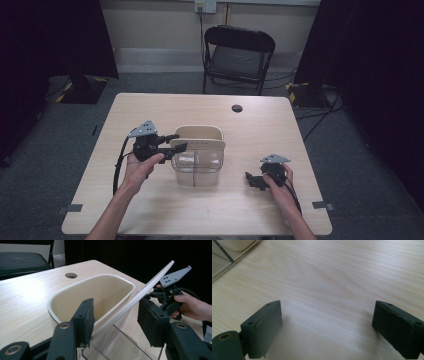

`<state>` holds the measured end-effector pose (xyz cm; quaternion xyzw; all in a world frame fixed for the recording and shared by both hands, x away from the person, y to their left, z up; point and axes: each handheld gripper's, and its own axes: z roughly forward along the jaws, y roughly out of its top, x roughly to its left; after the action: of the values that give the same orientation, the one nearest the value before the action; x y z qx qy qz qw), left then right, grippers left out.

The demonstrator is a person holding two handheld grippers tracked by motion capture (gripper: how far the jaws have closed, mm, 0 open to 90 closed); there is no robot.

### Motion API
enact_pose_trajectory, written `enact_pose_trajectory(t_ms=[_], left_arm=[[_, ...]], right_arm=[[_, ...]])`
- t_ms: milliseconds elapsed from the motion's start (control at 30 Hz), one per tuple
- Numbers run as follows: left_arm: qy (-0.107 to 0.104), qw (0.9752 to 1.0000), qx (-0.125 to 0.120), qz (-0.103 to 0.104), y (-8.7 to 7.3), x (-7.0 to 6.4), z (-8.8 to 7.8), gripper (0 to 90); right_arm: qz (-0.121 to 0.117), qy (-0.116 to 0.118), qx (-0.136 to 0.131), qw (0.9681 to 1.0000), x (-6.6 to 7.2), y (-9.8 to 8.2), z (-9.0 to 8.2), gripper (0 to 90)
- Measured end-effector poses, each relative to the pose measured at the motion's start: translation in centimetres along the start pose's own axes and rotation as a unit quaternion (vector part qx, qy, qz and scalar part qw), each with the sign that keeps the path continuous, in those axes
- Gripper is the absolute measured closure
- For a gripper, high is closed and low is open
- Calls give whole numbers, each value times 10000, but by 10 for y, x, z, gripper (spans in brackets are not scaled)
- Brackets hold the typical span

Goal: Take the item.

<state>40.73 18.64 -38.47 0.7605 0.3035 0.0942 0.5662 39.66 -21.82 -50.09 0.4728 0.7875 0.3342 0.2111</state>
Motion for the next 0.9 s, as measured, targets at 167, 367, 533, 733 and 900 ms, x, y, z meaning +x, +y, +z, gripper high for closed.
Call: enact_pose_trajectory(t_ms=[167,367,533,733,900], left_arm=[[4,10000,12,-6,0,0,0,473],[13,10000,29,-16,1,-1,0,475],[0,10000,49,-18,1,0,0,474],[7,10000,23,-9,1,-1,0,474],[-1,10000,44,-11,1,-1,0,474]], right_arm=[[1,-1,-1,10000,0,0,0,87],[1,0,0,10000,0,0,0,87],[2,-1,1,10000,0,0,0,87],[2,-1,0,10000,0,0,0,87],[2,-1,0,10000,0,0,0,87]])
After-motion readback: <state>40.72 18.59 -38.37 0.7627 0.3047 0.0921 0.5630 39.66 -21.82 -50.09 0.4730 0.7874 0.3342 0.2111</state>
